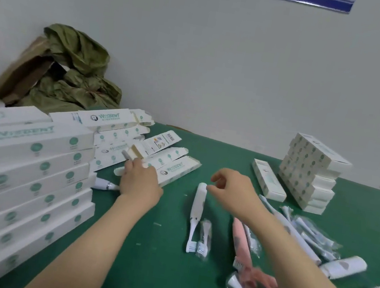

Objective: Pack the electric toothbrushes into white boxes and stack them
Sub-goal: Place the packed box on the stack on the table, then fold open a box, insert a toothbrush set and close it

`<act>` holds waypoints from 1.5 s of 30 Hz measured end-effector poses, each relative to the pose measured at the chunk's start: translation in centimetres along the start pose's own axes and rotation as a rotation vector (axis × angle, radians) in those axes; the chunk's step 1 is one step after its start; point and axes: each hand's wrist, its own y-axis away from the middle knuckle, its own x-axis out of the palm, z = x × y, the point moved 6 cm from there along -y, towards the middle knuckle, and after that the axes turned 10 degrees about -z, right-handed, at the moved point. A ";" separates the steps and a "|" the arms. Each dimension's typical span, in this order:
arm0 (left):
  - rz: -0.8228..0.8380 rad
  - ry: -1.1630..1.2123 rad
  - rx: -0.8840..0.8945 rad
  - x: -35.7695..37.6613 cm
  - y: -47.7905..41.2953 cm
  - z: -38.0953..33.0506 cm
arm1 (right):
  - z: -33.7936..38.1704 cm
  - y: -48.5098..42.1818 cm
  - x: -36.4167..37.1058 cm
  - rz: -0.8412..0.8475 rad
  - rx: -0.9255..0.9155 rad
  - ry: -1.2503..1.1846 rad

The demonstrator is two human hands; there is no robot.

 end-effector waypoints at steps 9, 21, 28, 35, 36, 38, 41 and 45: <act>0.061 0.089 0.105 1.4 1.1 -0.8 | 0.4 2.1 1.8 0.062 0.072 -0.170; -0.251 0.847 0.319 -9.6 1.2 -4.6 | 2.4 1.7 -2.8 -0.240 -0.149 -0.261; -0.207 1.142 0.529 -12.9 2.9 -6.3 | 4.4 2.4 -5.6 -0.403 -0.278 -0.265; -0.057 1.419 0.573 -13.5 2.5 -6.3 | 5.3 2.8 -6.3 -0.405 -0.244 -0.430; -0.068 1.447 0.573 -13.5 2.5 -6.3 | 5.2 2.8 -6.1 -0.337 -0.217 -0.526; -0.157 1.452 0.541 -13.5 2.7 -6.4 | 5.1 2.8 -5.5 -0.146 -0.151 -0.776; -0.347 1.159 0.492 -13.3 2.9 -6.8 | 4.9 2.7 -5.7 -0.026 -0.075 -1.019; -0.437 0.954 0.420 -13.2 3.1 -6.9 | 5.6 2.4 -6.4 0.010 -0.007 -1.240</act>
